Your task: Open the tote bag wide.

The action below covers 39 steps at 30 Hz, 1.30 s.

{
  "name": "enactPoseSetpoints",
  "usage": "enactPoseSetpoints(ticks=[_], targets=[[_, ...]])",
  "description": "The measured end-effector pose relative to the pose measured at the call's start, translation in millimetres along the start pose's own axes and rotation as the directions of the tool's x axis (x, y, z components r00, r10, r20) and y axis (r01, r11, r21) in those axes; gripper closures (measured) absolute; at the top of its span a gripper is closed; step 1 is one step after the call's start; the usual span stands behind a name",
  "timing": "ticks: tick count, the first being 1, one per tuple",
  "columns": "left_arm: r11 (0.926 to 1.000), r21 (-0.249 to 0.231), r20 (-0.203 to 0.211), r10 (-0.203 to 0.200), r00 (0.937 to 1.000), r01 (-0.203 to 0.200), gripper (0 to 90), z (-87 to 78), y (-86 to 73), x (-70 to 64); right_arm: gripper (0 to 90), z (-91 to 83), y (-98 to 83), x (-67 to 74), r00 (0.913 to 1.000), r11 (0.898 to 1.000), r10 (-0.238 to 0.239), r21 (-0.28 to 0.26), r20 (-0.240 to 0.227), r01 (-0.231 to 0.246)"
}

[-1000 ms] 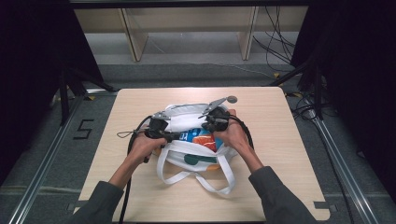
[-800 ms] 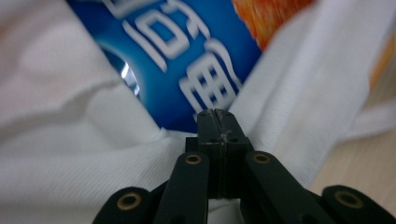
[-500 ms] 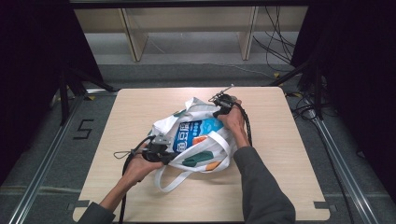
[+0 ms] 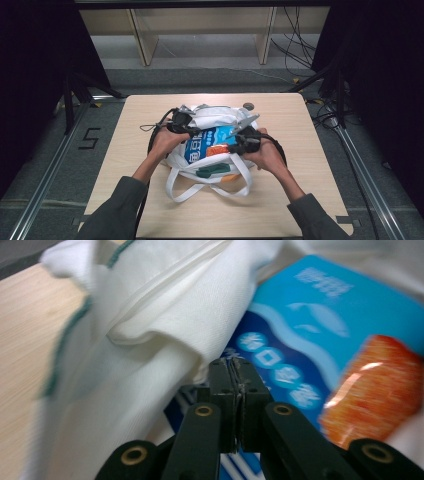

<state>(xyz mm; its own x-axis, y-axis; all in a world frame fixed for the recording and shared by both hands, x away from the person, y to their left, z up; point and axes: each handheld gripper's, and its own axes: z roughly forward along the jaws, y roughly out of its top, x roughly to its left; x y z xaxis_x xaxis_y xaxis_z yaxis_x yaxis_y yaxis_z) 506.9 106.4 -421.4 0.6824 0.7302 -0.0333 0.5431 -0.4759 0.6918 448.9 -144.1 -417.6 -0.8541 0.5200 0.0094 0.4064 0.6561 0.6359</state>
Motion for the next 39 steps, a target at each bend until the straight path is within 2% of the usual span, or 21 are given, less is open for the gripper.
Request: enactPoseSetpoints(ticks=[4,6,7,9,10,12,13,14,15,19,21,25,27,28,29,30,31,33,37,38,39], targets=[[0.9952,0.097,-0.108,-0.001,0.9941,0.012,89.6,18.2,-9.6,22.5,90.0,-1.8,-34.2,9.8,0.9978,0.998,-0.004,0.065,-0.066,0.009],[0.9911,0.065,-0.082,-0.111,0.9904,0.116,89.8,22.6,-18.3,35.8,90.0,4.1,-47.2,12.9,0.9977,0.997,-0.008,0.082,-0.067,0.013],[0.9906,0.062,-0.079,-0.117,0.99,0.122,89.8,21.9,-19.3,37.4,90.0,9.4,-53.2,14.3,0.9976,0.998,0.001,0.07,-0.069,0.004],[0.9951,0.073,-0.096,-0.06,0.9936,0.067,89.8,18.1,-16.6,31.8,90.0,9.3,-54.1,16.8,0.9954,0.996,0.038,0.089,-0.088,-0.03],[0.9956,0.064,-0.092,-0.062,0.9938,0.068,89.7,15.4,-15.9,30.5,90.0,7.8,-49.8,14.9,0.9978,0.997,-0.007,0.071,-0.065,0.012],[0.9977,0.041,-0.074,-0.05,0.996,0.053,89.5,6.4,-15.7,26.9,90.0,-1.5,-41.9,15.5,0.9982,0.999,-0.014,0.036,-0.058,0.016],[0.9984,0.032,-0.061,-0.045,0.9971,0.047,89.3,1.9,-16.4,25.5,90.0,-6.0,-36.8,14.9,0.9984,0.999,-0.026,-0.02,-0.05,0.025],[0.9983,0.011,-0.042,-0.056,0.9976,0.056,88.9,-2.0,-17.4,24.1,90.0,-11.5,-31.3,13.8,0.9991,0.999,0.003,-0.054,-0.043,-0.006],[0.9985,0.004,-0.027,-0.054,0.9982,0.054,88.7,-5.7,-18.6,23.0,90.0,-15.5,-24.7,9.5,0.9998,0.996,-0.008,-0.086,-0.015,0.007],[0.9995,0.028,0.029,-0.018,0.9994,0.017,87.2,-13.9,-32.1,12.6,90.0,-12.7,7.1,-12.0,0.9974,0.987,0.021,-0.163,0.07,-0.009],[0.9994,0.034,0.064,0.004,0.9979,-0.006,87.4,-17.0,-41.5,6.6,90.0,2.9,25.6,-26.1,0.9951,0.989,0.024,-0.148,0.096,-0.01],[0.9941,0.081,0.082,0.065,0.9945,-0.072,89.1,-22.6,-58.7,-3.9,90.0,40.6,45.9,-49.5,0.9845,0.999,0.046,-0.035,0.169,-0.041],[0.9888,0.097,0.096,0.105,0.9899,-0.114,89.4,-31.7,-68.1,-4.0,90.0,53.9,49.6,-63.0,0.9774,0.997,0.082,-0.022,0.195,-0.079],[0.9847,0.115,0.111,0.118,0.9868,-0.13,89.6,-33.5,-72.2,-3.5,90.0,60.9,49.9,-72.3,0.9667,0.996,0.085,-0.007,0.241,-0.086],[0.9792,0.14,0.108,0.132,0.9852,-0.147,89.6,-34.4,-78.7,-4.5,90.0,63.7,49.9,-76.2,0.9613,0.995,0.073,0.05,0.265,-0.09],[0.98,0.134,0.116,0.132,0.9844,-0.147,89.7,-33.6,-87.1,-6.5,90.0,70.0,47.6,-81.4,0.958,0.992,0.07,0.083,0.278,-0.097],[0.978,0.137,0.12,0.141,0.9827,-0.157,89.7,-34.6,-89.7,-7.1,90.0,76.0,43.8,-84.7,0.958,0.985,0.119,0.091,0.261,-0.147],[0.9819,0.124,0.104,0.13,0.986,-0.143,89.7,-37.5,-87.3,-8.6,90.0,75.9,42.6,-86.9,0.9583,0.984,0.131,0.084,0.254,-0.156],[0.9931,0.051,0.066,0.102,0.9925,-0.106,86.7,-39.4,-64.7,-4.2,90.0,49.4,48.6,-74.2,0.9594,0.995,0.093,0.004,0.267,-0.097],[0.9943,0.046,0.07,0.093,0.9932,-0.096,86.6,-38.5,-56.9,-2.1,90.0,43.4,50.1,-67.3,0.9663,0.994,0.108,-0.031,0.234,-0.104],[0.996,0.033,0.078,0.08,0.9937,-0.083,86.3,-36.8,-51.4,-0.9,90.0,37.1,51.0,-61.1,0.9741,0.996,0.083,-0.041,0.211,-0.076]])
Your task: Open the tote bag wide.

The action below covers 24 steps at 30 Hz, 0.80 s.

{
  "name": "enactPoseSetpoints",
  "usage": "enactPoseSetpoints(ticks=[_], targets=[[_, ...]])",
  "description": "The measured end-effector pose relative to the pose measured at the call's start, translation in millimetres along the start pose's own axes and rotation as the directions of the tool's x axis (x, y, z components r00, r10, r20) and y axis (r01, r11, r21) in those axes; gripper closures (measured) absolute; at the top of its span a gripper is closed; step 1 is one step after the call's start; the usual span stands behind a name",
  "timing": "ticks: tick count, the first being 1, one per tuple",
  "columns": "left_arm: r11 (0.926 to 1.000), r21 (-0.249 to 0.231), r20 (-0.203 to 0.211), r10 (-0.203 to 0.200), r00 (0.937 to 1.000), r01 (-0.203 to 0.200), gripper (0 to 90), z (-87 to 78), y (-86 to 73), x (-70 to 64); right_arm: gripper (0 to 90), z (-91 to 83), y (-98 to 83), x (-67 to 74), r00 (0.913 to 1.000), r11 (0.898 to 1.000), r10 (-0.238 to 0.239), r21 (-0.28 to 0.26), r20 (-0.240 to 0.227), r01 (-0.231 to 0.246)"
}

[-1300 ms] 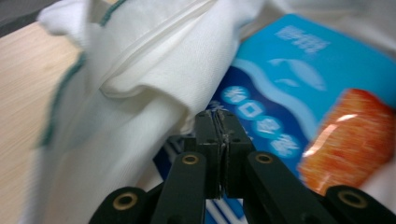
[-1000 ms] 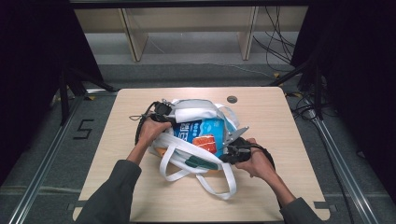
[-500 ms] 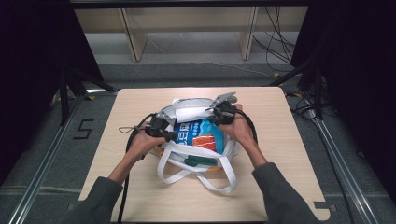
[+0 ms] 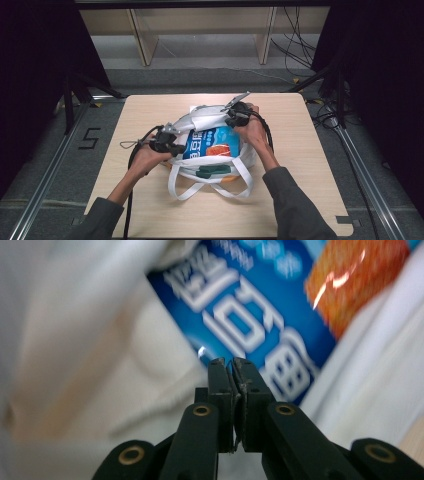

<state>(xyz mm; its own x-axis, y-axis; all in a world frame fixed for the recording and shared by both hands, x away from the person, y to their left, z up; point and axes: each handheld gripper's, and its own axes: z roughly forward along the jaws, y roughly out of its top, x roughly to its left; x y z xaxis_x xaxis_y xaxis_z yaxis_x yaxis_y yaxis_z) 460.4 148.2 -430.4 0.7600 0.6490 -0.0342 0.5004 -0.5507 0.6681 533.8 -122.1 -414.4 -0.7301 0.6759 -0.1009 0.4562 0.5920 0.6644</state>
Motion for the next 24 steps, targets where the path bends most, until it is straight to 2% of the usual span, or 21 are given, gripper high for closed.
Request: enactPoseSetpoints(ticks=[1,3,4,5,7,8,9,10,11,12,13,14,15,16,17,18,19,20,21,22,24], targets=[[0.9999,-0.006,-0.008,-0.009,0.9999,0.009,86.1,2.6,7.6,1.6,90.0,-5.4,-0.5,5.5,0.9995,1.0,0.008,-0.013,-0.031,-0.008],[0.9996,0.022,-0.029,-0.015,0.9994,0.016,85.6,12.7,21.0,5.5,90.0,-17.0,-3.1,17.7,0.997,0.999,0.002,-0.032,-0.078,-0.005],[0.9993,0.034,-0.053,-0.014,0.9985,0.016,85.2,19.3,26.0,7.7,90.0,-22.4,-5.5,23.3,0.9957,1.0,-0.008,-0.014,-0.092,0.007],[0.9979,0.063,-0.063,-0.013,0.9979,0.017,85.4,25.6,29.4,11.2,90.0,-23.7,-9.1,26.5,0.9946,0.999,-0.038,-0.017,-0.097,0.036],[0.9935,0.108,-0.088,-0.024,0.9959,0.034,87.5,35.0,30.5,18.1,90.0,-27.3,-18.4,28.1,0.9957,0.998,-0.066,-0.009,-0.065,0.066],[0.9891,0.145,-0.121,-0.01,0.9926,0.028,89.2,35.8,29.1,21.7,90.0,-29.4,-24.7,28.0,0.9961,0.998,-0.053,0.01,-0.071,0.054],[0.9848,0.174,-0.143,0.019,0.9896,0.006,89.3,34.0,28.2,25.0,90.0,-31.3,-32.6,25.4,0.9979,0.999,-0.044,0.011,-0.048,0.045],[0.9804,0.197,-0.166,0.027,0.9858,0.007,89.3,31.4,25.9,30.4,90.0,-35.2,-37.4,22.1,0.9976,0.999,-0.042,0.024,-0.055,0.043],[0.9828,0.182,-0.169,-0.002,0.9856,0.033,89.4,28.2,23.3,36.3,90.0,-37.8,-43.3,18.7,0.9989,0.998,-0.036,0.043,-0.03,0.037],[0.986,0.152,-0.148,-0.046,0.9879,0.068,89.4,22.1,20.8,45.4,90.0,-37.9,-49.3,14.3,0.9974,0.995,-0.069,0.072,0.018,0.068],[0.988,0.12,-0.153,-0.078,0.9851,0.097,89.6,20.7,17.9,52.6,90.0,-37.2,-57.0,9.5,0.9966,0.987,-0.075,0.145,0.034,0.069],[0.9869,0.104,-0.153,-0.106,0.9825,0.123,89.7,22.6,15.9,56.1,90.0,-33.0,-64.1,7.0,0.9976,0.984,-0.062,0.171,0.03,0.056],[0.9861,0.111,-0.171,-0.103,0.9799,0.123,89.7,24.7,16.5,54.8,90.0,-30.8,-68.4,4.4,0.9976,0.983,-0.062,0.177,0.032,0.055],[0.9876,0.141,-0.194,-0.041,0.9801,0.069,89.7,25.7,19.5,48.7,90.0,-28.2,-72.4,2.2,0.9983,0.981,-0.047,0.191,0.034,0.04],[0.9856,0.166,-0.217,0.006,0.9763,0.031,89.5,24.2,22.8,40.4,90.0,-26.9,-74.0,0.5,0.9988,0.981,-0.035,0.193,0.035,0.028],[0.9863,0.163,-0.214,0.007,0.9767,0.029,88.0,22.6,24.0,37.8,90.0,-27.7,-73.6,-0.1,0.9993,0.981,-0.017,0.192,0.033,0.011],[0.9919,0.121,-0.189,-0.015,0.9819,0.038,85.6,15.6,24.9,33.7,90.0,-28.8,-72.7,-1.0,0.9986,0.982,-0.039,0.184,0.034,0.032],[0.9952,0.091,-0.168,-0.019,0.9857,0.035,83.7,10.0,24.8,30.6,90.0,-34.2,-68.5,2.2,0.9985,0.989,-0.039,0.146,0.039,0.033],[0.9968,0.076,-0.148,-0.014,0.9889,0.025,83.4,4.7,24.1,27.3,90.0,-39.4,-65.0,5.6,0.9991,0.993,-0.037,0.111,0.021,0.034],[0.9976,0.066,-0.134,-0.014,0.9909,0.023,83.3,0.4,22.3,24.5,90.0,-42.6,-62.0,10.5,0.9993,0.998,-0.035,0.053,0.009,0.035],[0.9988,0.04,-0.09,-0.026,0.9956,0.029,82.6,-7.3,15.6,20.2,90.0,-52.9,-54.9,22.4,0.9981,0.998,-0.054,0.016,-0.03,0.054]])
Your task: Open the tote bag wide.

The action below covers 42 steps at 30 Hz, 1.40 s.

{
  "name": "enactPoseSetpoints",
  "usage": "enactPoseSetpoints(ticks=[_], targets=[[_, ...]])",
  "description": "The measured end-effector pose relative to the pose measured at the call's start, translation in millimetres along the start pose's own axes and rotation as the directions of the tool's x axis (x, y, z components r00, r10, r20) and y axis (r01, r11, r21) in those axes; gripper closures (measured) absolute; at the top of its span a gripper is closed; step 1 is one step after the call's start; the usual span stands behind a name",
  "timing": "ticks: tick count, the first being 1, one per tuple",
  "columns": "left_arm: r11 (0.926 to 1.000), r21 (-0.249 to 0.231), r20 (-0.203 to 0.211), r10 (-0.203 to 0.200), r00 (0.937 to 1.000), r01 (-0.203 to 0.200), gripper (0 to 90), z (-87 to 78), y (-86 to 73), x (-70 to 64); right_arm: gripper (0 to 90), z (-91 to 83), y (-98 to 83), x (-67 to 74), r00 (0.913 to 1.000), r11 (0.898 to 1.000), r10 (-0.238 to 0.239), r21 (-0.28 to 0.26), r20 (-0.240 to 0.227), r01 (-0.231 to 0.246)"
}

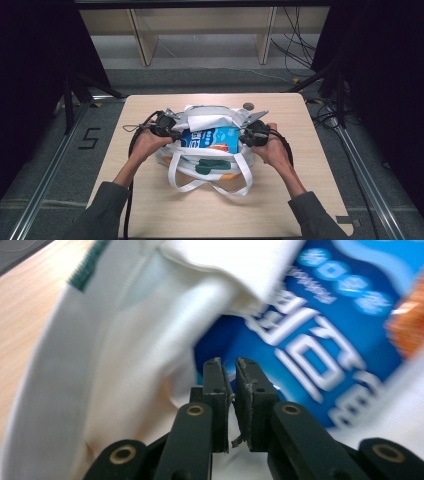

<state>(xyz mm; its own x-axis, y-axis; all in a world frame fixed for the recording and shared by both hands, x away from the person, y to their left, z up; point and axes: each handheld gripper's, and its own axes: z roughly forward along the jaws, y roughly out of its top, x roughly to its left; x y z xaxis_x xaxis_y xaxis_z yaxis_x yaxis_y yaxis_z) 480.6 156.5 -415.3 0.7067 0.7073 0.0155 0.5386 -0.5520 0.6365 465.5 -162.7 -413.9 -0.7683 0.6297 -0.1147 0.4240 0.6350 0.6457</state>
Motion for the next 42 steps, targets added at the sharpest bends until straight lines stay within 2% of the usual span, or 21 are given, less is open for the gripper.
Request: enactPoseSetpoints(ticks=[2,5,9,10,11,15,18,19,20,23,25,26,27,28,32,35,37,39,40,41,42], targets=[[0.9997,0.009,0.048,0.023,0.9986,-0.024,82.4,-6.1,-10.7,-5.3,90.0,-7.9,2.3,13.5,0.9994,0.999,-0.029,-0.023,-0.018,0.029],[0.9982,0.02,0.065,0.055,0.9963,-0.056,82.7,-9.3,-29.1,-16.3,90.0,-18.7,-4.8,31.4,0.9941,0.996,-0.074,-0.051,-0.079,0.07],[0.9984,0.02,0.096,0.051,0.9941,-0.053,83.9,-6.6,-45.3,-21.4,90.0,-17.4,-26.6,48.5,0.9882,0.996,-0.093,-0.015,-0.121,0.092],[0.9985,0.013,0.098,0.051,0.9939,-0.053,84.3,-4.2,-48.1,-22.0,90.0,-13.9,-32.3,50.3,0.9878,0.996,-0.092,-0.004,-0.126,0.092],[0.9978,0.029,0.091,0.056,0.9943,-0.059,85.4,-2.7,-49.8,-23.1,90.0,-11.6,-38.1,54.1,0.9906,0.998,-0.057,0.018,-0.124,0.059],[0.9933,0.06,0.07,0.095,0.9931,-0.099,88.0,-0.1,-48.1,-29.2,90.0,-4.6,-44.4,60.4,0.9883,0.995,-0.084,0.041,-0.127,0.09],[0.9981,-0.007,0.088,0.061,0.9943,-0.061,85.1,-7.6,-46.0,-30.4,90.0,-12.0,-40.7,56.8,0.9904,0.998,-0.066,0.016,-0.121,0.068],[0.9971,-0.023,0.092,0.075,0.9929,-0.073,84.9,-10.6,-45.8,-30.9,90.0,-14.8,-39.3,55.6,0.9894,0.998,-0.063,-0.01,-0.131,0.062],[0.9975,-0.022,0.093,0.068,0.9934,-0.066,84.5,-12.7,-46.1,-32.1,90.0,-18.8,-38.3,52.7,0.9888,0.997,-0.074,-0.032,-0.129,0.07],[0.9973,-0.068,0.109,0.035,0.9935,-0.028,82.3,-15.4,-47.8,-28.6,89.6,-27.9,-37.4,47.2,0.9936,0.996,-0.042,-0.083,-0.105,0.033],[0.994,-0.107,0.128,-0.008,0.9917,0.022,82.0,-16.1,-49.5,-28.7,89.3,-29.9,-38.3,43.6,0.9949,0.993,-0.024,-0.118,-0.098,0.013],[0.9938,-0.11,0.141,0.004,0.9901,0.011,81.7,-18.0,-49.8,-28.5,88.5,-31.3,-38.9,42.2,0.9947,0.994,-0.024,-0.109,-0.1,0.013],[0.9925,-0.12,0.141,-0.005,0.99,0.022,81.3,-18.6,-50.3,-30.5,87.7,-29.8,-40.0,42.1,0.9955,0.991,-0.019,-0.133,-0.092,0.007],[0.9919,-0.126,0.138,0.003,0.9905,0.014,80.9,-19.6,-50.2,-31.6,87.3,-32.1,-40.0,41.6,0.994,0.995,-0.009,-0.104,-0.109,-0.002],[0.9886,-0.15,0.141,0.006,0.99,0.015,78.6,-24.1,-48.8,-36.1,83.5,-31.9,-40.8,40.2,0.9943,0.991,-0.007,-0.135,-0.106,-0.007],[0.9828,-0.179,0.144,-0.02,0.9894,0.046,76.3,-26.9,-48.4,-38.3,81.9,-36.4,-40.8,38.0,0.9941,0.989,0.003,-0.147,-0.109,-0.019],[0.983,-0.181,0.144,-0.005,0.9895,0.031,74.1,-30.8,-48.9,-36.4,80.6,-39.3,-41.3,36.6,0.9945,0.987,0.004,-0.161,-0.104,-0.021],[0.977,-0.202,0.154,-0.038,0.9874,0.069,70.7,-32.9,-50.2,-37.9,79.0,-42.2,-42.4,34.8,0.9961,0.984,0.009,-0.177,-0.087,-0.025],[0.9771,-0.203,0.159,-0.031,0.9868,0.064,68.9,-35.2,-51.1,-36.5,78.4,-43.7,-43.1,34.0,0.9961,0.983,0.02,-0.178,-0.086,-0.035],[0.9719,-0.217,0.166,-0.055,0.9846,0.091,68.5,-36.0,-52.2,-37.6,77.7,-45.0,-43.8,32.9,0.996,0.983,0.025,-0.179,-0.086,-0.04],[0.9707,-0.221,0.163,-0.059,0.9849,0.095,67.5,-37.6,-53.0,-37.5,77.5,-45.4,-44.4,31.9,0.996,0.981,0.025,-0.19,-0.085,-0.041]])
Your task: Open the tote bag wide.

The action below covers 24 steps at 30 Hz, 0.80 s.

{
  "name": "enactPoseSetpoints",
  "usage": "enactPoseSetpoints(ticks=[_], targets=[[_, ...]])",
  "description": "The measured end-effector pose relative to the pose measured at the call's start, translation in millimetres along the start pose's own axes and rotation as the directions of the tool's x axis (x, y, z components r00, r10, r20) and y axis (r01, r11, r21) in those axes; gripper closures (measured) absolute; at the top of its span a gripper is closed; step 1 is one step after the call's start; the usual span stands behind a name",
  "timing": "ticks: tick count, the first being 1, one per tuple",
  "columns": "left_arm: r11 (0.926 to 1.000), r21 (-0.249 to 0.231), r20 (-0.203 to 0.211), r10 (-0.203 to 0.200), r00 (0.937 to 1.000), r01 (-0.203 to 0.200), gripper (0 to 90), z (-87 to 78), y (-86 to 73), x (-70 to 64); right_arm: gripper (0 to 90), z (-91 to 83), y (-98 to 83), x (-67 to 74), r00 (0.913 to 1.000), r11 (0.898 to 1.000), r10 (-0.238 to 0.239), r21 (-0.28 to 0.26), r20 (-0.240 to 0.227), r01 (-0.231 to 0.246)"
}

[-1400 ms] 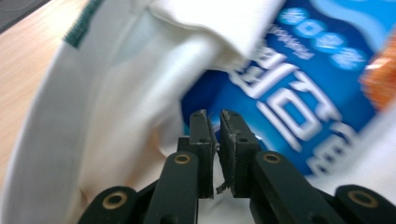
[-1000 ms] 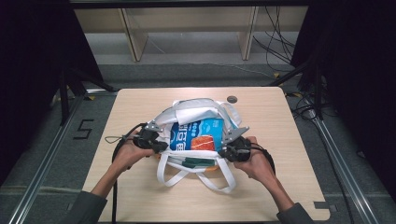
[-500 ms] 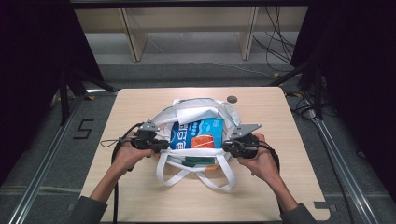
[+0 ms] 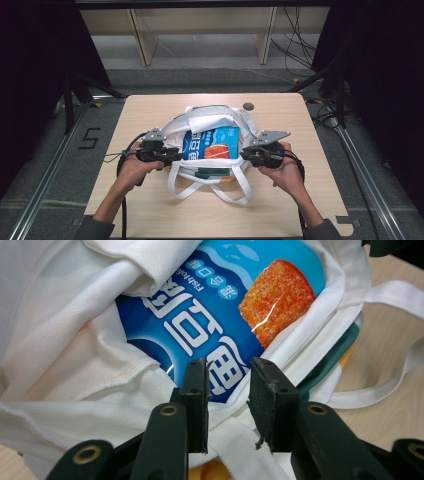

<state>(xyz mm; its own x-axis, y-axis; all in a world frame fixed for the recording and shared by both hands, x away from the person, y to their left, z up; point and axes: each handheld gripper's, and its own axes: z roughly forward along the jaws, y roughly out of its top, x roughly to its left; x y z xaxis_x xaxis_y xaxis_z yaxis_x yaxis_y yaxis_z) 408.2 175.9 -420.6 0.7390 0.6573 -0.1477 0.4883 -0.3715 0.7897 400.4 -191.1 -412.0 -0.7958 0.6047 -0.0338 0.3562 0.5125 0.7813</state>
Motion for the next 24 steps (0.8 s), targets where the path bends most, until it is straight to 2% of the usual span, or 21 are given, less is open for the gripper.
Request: enactPoseSetpoints(ticks=[1,3,4,5,6,7,9,10,11,12,14,16,17,18,20,22,24], targets=[[1.0,-0.008,0.01,-0.002,1.0,0.002,66.3,-1.4,-0.6,0.7,77.1,-1.9,-0.2,-0.4,0.9999,1.0,0.011,0.01,-0.006,-0.011],[0.9997,-0.019,0.007,-0.016,0.9998,0.016,64.4,-4.2,-1.7,0.4,75.6,-2.8,-0.9,-1.4,1.0,1.0,0.001,-0.004,-0.002,-0.001],[0.9999,-0.013,0.006,-0.01,0.9999,0.01,64.1,-5.3,-1.8,0.1,75.3,-3.8,-1.2,-1.6,1.0,1.0,0.004,-0.005,0.0,-0.004],[0.9998,-0.017,0.005,-0.01,0.9999,0.01,63.4,-5.7,-2.4,-0.5,74.8,-5.3,-1.4,-2.3,0.9999,1.0,0.01,0.001,0.008,-0.01],[0.9998,-0.019,0.008,-0.012,0.9999,0.012,62.5,-5.7,-3.0,-0.7,74.5,-5.9,-2.3,0.1,0.9992,0.999,0.038,0.001,0.014,-0.038],[0.9997,-0.021,-0.001,-0.012,0.9999,0.012,60.9,-5.2,-3.8,-1.6,73.9,-5.9,-2.4,-2.1,0.9998,1.0,0.014,-0.006,0.014,-0.014],[0.9999,-0.015,0.005,-0.006,1.0,0.006,59.7,-4.5,-5.0,-2.0,72.9,-5.8,-2.8,-3.6,0.9999,1.0,0.005,-0.016,0.013,-0.005],[0.9999,-0.014,0.003,-0.006,1.0,0.006,59.0,-4.6,-5.5,-2.4,72.3,-6.5,-3.3,-2.0,0.9995,1.0,0.025,-0.015,0.017,-0.024],[0.9998,-0.014,0.003,-0.011,0.9999,0.011,57.9,-5.1,-5.8,-2.7,71.4,-7.2,-3.2,-3.7,0.9996,1.0,0.01,-0.022,0.027,-0.009],[0.9997,-0.02,-0.007,-0.017,0.9998,0.017,56.6,-6.1,-6.0,-3.6,70.6,-8.3,-3.4,-1.7,0.9991,0.999,0.036,-0.019,0.022,-0.035],[0.9995,-0.027,0.002,-0.018,0.9998,0.018,54.5,-8.7,-6.1,-3.7,68.0,-10.2,-3.6,-1.9,0.9991,0.999,0.04,-0.022,0.015,-0.04],[0.9992,-0.035,-0.005,-0.018,0.9998,0.018,52.8,-11.3,-6.6,-5.8,66.3,-11.2,-4.3,-4.1,0.9996,0.999,0.013,-0.034,0.027,-0.013],[0.9992,-0.037,0.002,-0.015,0.9999,0.016,52.3,-12.1,-7.0,-6.1,65.9,-11.8,-5.5,-3.0,0.9989,0.999,0.038,-0.034,0.028,-0.037],[0.9994,-0.034,-0.007,-0.011,0.9999,0.011,51.3,-13.2,-7.5,-7.2,65.6,-12.7,-6.2,-3.7,0.999,0.999,0.038,-0.03,0.024,-0.037],[0.9992,-0.037,-0.001,-0.013,0.9999,0.013,49.9,-13.9,-8.3,-8.5,65.0,-13.5,-7.8,-5.1,0.9994,0.999,0.028,-0.033,0.02,-0.027],[0.9991,-0.043,-0.01,0.003,0.9999,-0.004,48.9,-15.1,-8.9,-9.0,64.2,-15.4,-9.0,-5.6,0.9989,0.999,0.03,-0.04,0.035,-0.029],[0.9991,-0.042,-0.006,-0.011,0.9999,0.01,47.1,-15.7,-9.3,-10.3,63.4,-16.7,-10.2,-3.0,0.9975,0.997,0.062,-0.039,0.032,-0.061]])
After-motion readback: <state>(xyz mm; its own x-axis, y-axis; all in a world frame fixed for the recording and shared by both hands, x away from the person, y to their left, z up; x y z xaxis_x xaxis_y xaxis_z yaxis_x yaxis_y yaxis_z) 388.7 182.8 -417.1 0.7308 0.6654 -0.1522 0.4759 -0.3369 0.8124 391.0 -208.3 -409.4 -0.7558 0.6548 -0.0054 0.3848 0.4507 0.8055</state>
